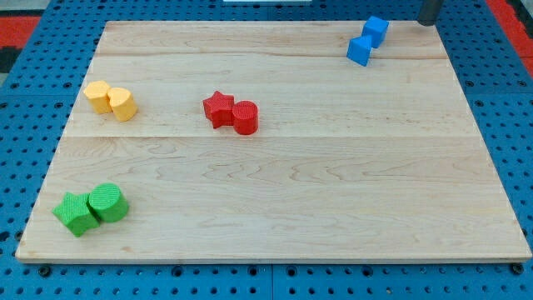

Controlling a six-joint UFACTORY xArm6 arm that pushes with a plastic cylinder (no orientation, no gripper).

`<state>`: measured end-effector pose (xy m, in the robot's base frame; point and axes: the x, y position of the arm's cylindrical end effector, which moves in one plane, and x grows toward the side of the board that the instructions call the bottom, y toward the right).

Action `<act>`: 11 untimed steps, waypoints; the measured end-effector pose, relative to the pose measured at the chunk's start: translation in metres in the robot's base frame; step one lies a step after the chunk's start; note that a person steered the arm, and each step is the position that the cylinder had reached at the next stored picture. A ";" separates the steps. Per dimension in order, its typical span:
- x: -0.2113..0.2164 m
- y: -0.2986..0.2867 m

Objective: Push the blue blocks towards the center

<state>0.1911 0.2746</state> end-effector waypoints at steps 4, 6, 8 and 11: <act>0.057 -0.099; 0.081 -0.136; 0.088 -0.124; 0.129 -0.222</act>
